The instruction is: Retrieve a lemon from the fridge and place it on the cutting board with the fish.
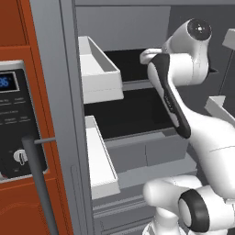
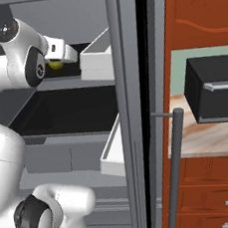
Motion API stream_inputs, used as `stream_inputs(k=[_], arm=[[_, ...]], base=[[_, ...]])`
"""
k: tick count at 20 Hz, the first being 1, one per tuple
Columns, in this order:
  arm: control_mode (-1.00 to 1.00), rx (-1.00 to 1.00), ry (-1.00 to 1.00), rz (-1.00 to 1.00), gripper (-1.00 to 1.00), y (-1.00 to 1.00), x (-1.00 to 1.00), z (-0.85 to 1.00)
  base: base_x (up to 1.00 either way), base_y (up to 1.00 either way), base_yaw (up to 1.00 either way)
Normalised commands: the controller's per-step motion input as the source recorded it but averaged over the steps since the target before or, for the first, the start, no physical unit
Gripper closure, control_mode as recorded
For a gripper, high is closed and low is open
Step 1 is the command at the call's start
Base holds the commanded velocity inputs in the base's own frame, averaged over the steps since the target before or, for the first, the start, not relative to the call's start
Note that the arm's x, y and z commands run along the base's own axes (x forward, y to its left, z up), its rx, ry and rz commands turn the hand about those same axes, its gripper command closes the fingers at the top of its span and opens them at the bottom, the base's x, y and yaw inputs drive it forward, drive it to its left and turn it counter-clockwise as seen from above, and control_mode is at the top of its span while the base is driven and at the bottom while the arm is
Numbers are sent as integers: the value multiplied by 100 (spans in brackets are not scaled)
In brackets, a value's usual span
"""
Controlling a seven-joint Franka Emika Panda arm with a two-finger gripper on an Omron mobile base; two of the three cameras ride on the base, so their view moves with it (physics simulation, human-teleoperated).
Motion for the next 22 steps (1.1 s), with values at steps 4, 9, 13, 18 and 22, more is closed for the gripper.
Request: stream_inputs(k=[4, 9, 13, 18, 22], arm=[[-100, 0, 4, 0, 100, 0, -74, 5], [-100, 1, 0, 0, 100, 0, -83, -27], [-100, 0, 0, 0, 100, 0, -87, -35], [-100, 0, 0, 0, 100, 0, -83, -29], [-100, 0, 0, 0, 100, 0, -66, -15]], base=[[0, 0, 0], [0, 0, 0], [0, 0, 0], [0, 0, 0], [0, 0, 0]])
